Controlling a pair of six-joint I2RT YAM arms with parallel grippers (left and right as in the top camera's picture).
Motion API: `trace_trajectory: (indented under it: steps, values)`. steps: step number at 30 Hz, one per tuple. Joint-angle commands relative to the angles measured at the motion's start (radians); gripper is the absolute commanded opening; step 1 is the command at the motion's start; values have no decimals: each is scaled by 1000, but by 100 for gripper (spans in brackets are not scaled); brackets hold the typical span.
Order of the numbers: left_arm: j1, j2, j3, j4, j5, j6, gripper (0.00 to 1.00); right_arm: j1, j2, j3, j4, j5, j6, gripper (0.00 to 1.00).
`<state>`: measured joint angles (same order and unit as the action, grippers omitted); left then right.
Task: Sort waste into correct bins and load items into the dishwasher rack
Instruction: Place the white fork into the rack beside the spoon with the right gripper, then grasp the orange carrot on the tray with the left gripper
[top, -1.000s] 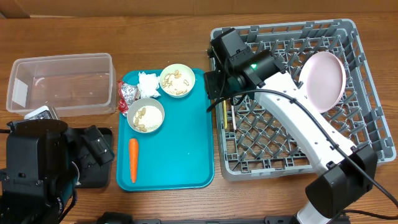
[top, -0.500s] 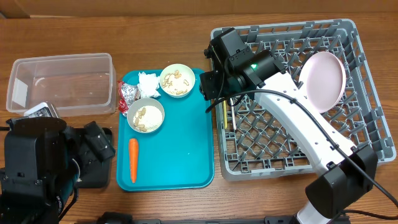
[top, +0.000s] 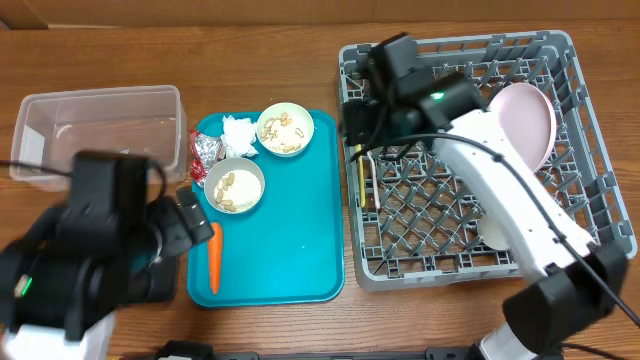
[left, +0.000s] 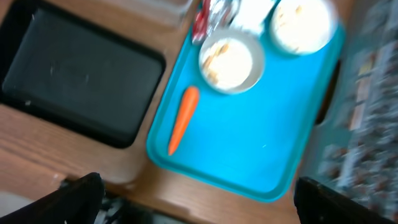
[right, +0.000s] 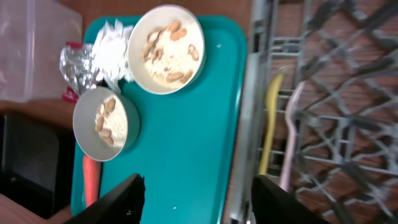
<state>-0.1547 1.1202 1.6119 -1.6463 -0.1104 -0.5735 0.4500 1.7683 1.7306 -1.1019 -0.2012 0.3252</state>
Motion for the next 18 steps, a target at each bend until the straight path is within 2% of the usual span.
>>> trace_trajectory:
  steps: [1,6,11,14,18]
  values:
    - [4,32,-84,-1,6,8,100,-12,-85,19,-12,21,5,60]
    - [4,37,-317,71,-44,-82,100,-32,-98,19,-24,21,13,61]
    - [4,40,-574,257,-40,-129,99,-48,-98,19,-74,21,12,61]
    - [4,64,-630,374,-27,-115,99,-57,-98,19,-106,25,12,61]
    - [4,108,-689,486,-27,-114,94,-69,-98,19,-120,27,12,62]
